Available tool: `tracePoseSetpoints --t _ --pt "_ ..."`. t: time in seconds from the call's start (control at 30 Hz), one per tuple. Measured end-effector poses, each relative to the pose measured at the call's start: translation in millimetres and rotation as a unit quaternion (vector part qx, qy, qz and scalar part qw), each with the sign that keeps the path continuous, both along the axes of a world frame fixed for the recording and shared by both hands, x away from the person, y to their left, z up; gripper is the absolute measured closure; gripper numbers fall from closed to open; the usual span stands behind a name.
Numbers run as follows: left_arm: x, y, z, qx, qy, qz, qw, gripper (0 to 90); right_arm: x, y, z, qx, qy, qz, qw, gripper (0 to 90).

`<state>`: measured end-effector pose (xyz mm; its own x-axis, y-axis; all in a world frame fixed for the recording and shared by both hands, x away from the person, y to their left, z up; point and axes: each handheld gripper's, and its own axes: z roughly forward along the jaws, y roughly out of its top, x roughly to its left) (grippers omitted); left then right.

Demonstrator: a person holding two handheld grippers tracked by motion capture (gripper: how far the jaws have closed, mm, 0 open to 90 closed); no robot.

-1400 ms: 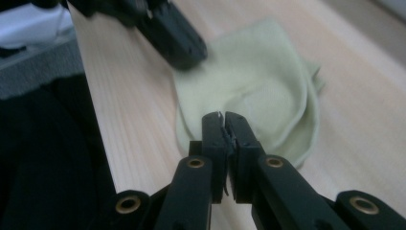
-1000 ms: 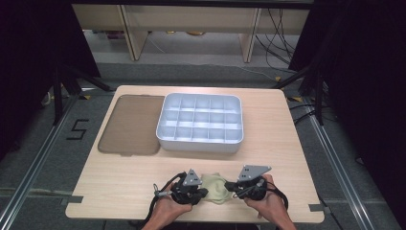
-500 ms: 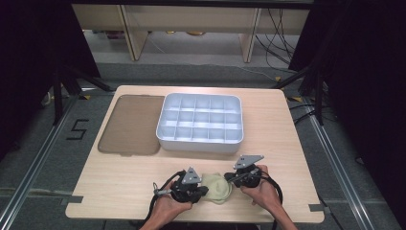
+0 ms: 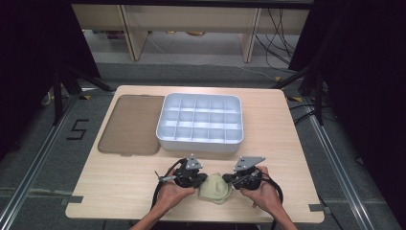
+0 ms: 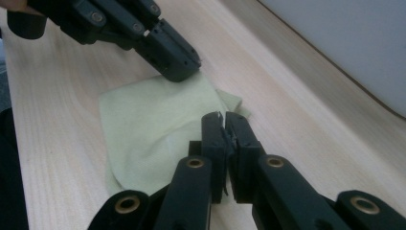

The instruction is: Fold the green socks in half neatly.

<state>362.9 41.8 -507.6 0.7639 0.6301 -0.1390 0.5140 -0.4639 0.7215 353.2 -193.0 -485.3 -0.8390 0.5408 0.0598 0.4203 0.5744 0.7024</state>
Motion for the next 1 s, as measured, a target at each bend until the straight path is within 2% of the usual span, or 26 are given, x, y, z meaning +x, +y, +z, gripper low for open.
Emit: tracePoseSetpoints --t 0.07,0.1,0.2,0.23,0.33,0.4,0.43,0.47,0.67,0.7,0.73,0.87,0.93,1.0 --pt "0.6 2.1 6.1 0.003 -0.011 -0.005 0.9999 86.2 -1.9 3.7 -0.5 0.008 -0.004 0.000 1.0000 86.9" --pt "0.3 2.3 7.0 -0.004 -0.009 -0.001 0.9999 86.2 -1.9 3.7 -0.5 0.008 -0.004 0.000 1.0000 86.9" --pt "-1.1 2.4 6.2 0.008 -0.014 -0.010 0.9998 86.2 -3.5 5.6 1.9 0.005 -0.002 0.014 0.9999 86.9" --pt "-2.0 1.6 4.3 0.008 -0.008 -0.006 0.9999 86.2 -4.1 7.1 1.7 0.003 0.002 0.017 0.9998 86.9" --pt "-2.6 4.6 9.8 -0.011 -0.009 0.004 0.9999 85.9 -5.0 8.1 0.5 -0.002 0.001 0.014 0.9999 86.8" --pt "-3.7 7.2 13.1 -0.004 -0.016 -0.001 0.9999 85.7 -5.1 8.3 0.1 0.000 0.000 0.012 0.9999 86.8" --pt "-6.8 8.7 15.3 -0.009 -0.015 -0.006 0.9998 85.1 -4.8 8.4 -0.5 0.008 -0.001 0.012 0.9999 86.7" --pt "-10.7 10.6 16.1 -0.011 -0.016 -0.004 0.9998 84.6 -3.8 7.4 0.5 0.003 -0.001 0.015 0.9999 86.7" --pt "-28.4 13.5 12.0 -0.030 0.004 -0.021 0.9993 83.5 -2.8 6.1 0.9 0.005 0.001 0.008 1.0000 86.2" --pt "-30.7 11.4 10.6 -0.023 0.005 -0.021 0.9995 83.5 -2.1 5.8 0.6 0.005 -0.001 0.014 0.9999 86.1" --pt "-31.2 10.0 8.7 -0.005 0.002 -0.030 0.9995 83.3 -2.0 5.6 0.4 0.004 -0.003 0.015 0.9999 86.1" --pt "-28.7 7.9 0.9 -0.002 0.009 -0.027 0.9996 83.5 -2.4 5.7 -0.1 0.001 0.001 0.012 0.9999 86.1" --pt "-29.6 8.0 2.1 -0.006 0.007 -0.024 0.9997 83.1 -2.9 5.6 0.0 0.001 0.004 0.009 0.9999 86.1" --pt "-32.6 9.0 5.9 -0.024 0.008 -0.016 0.9996 80.3 -1.3 5.2 -0.5 0.007 -0.002 0.005 1.0000 85.9"
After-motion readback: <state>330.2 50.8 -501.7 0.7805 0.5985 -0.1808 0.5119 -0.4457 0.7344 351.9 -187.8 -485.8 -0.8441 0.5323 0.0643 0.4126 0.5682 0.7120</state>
